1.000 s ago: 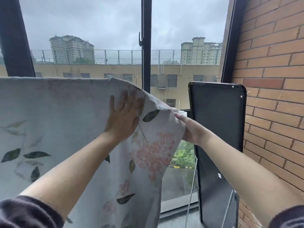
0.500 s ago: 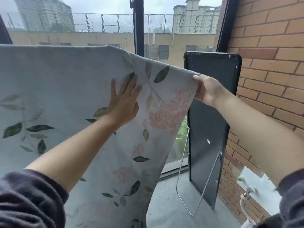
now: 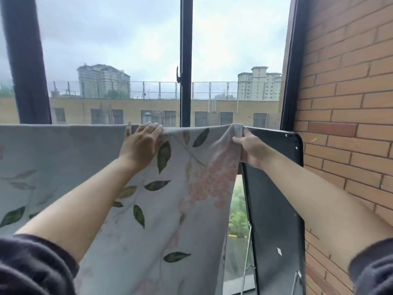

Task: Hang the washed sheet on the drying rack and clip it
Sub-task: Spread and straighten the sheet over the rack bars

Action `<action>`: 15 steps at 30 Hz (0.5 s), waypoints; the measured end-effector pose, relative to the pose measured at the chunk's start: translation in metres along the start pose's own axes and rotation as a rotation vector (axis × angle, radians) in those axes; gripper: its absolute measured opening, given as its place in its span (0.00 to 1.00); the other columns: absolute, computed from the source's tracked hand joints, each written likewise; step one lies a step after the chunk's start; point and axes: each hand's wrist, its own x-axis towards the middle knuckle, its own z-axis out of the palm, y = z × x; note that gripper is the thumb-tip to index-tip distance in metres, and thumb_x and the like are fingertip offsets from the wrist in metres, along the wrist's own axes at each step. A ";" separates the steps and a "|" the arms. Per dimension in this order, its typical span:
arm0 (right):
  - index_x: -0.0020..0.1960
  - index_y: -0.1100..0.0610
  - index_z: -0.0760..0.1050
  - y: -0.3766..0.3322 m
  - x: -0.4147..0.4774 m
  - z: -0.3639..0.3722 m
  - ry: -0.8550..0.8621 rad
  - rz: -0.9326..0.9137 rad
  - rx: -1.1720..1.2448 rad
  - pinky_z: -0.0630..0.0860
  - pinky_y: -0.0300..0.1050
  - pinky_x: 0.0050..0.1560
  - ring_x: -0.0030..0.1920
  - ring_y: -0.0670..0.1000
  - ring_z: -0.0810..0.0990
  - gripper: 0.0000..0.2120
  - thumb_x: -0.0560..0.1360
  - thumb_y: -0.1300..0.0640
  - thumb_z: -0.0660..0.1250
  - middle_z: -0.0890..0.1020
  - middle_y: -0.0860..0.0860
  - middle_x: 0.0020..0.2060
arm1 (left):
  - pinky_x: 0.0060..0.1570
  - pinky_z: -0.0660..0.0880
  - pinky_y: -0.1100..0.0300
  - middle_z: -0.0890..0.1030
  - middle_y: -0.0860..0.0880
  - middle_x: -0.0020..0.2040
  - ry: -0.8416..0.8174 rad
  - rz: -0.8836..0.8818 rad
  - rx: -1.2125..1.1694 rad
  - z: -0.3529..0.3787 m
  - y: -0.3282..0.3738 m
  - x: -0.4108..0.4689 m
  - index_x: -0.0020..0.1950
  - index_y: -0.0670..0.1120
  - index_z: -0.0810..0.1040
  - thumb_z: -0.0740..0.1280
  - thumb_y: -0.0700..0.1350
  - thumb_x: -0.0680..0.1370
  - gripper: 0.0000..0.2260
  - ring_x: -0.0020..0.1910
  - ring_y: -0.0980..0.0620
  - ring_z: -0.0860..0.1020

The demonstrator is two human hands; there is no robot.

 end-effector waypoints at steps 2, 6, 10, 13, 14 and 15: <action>0.71 0.51 0.63 0.002 0.019 -0.006 0.050 -0.025 0.033 0.78 0.50 0.41 0.47 0.54 0.79 0.19 0.81 0.61 0.53 0.79 0.56 0.54 | 0.59 0.64 0.46 0.80 0.48 0.58 0.093 0.046 -0.022 0.001 -0.004 0.007 0.60 0.46 0.78 0.59 0.50 0.81 0.14 0.57 0.44 0.76; 0.60 0.59 0.73 -0.003 0.042 -0.015 0.087 -0.040 0.105 0.75 0.42 0.34 0.39 0.51 0.78 0.13 0.81 0.62 0.52 0.80 0.55 0.45 | 0.43 0.64 0.55 0.82 0.48 0.36 0.177 -0.038 -0.153 0.000 0.003 0.030 0.41 0.46 0.82 0.64 0.51 0.79 0.12 0.33 0.47 0.76; 0.49 0.61 0.80 -0.023 0.074 -0.035 0.147 -0.015 0.109 0.76 0.45 0.40 0.41 0.53 0.79 0.14 0.79 0.61 0.55 0.82 0.57 0.44 | 0.34 0.70 0.59 0.81 0.48 0.35 0.042 -0.173 -0.221 -0.008 0.013 0.080 0.40 0.48 0.79 0.61 0.53 0.80 0.14 0.32 0.49 0.76; 0.39 0.60 0.75 -0.022 0.090 -0.045 0.173 0.179 0.011 0.74 0.44 0.35 0.29 0.51 0.77 0.13 0.79 0.61 0.57 0.78 0.54 0.30 | 0.36 0.69 0.59 0.81 0.48 0.42 -0.426 -0.186 -0.114 -0.003 0.023 0.103 0.47 0.45 0.80 0.57 0.53 0.82 0.16 0.39 0.50 0.76; 0.38 0.59 0.72 -0.014 0.093 -0.047 0.177 0.244 -0.035 0.72 0.44 0.34 0.25 0.50 0.76 0.13 0.79 0.61 0.57 0.75 0.53 0.27 | 0.41 0.70 0.59 0.80 0.47 0.46 -0.584 -0.196 -0.026 0.001 0.027 0.104 0.51 0.44 0.80 0.56 0.54 0.82 0.18 0.42 0.50 0.75; 0.37 0.59 0.71 -0.004 0.095 -0.048 0.181 0.293 -0.078 0.71 0.43 0.33 0.23 0.50 0.75 0.13 0.79 0.60 0.57 0.74 0.52 0.26 | 0.45 0.71 0.58 0.80 0.46 0.49 -0.655 -0.207 0.050 0.004 0.030 0.103 0.53 0.44 0.79 0.55 0.56 0.82 0.19 0.44 0.49 0.75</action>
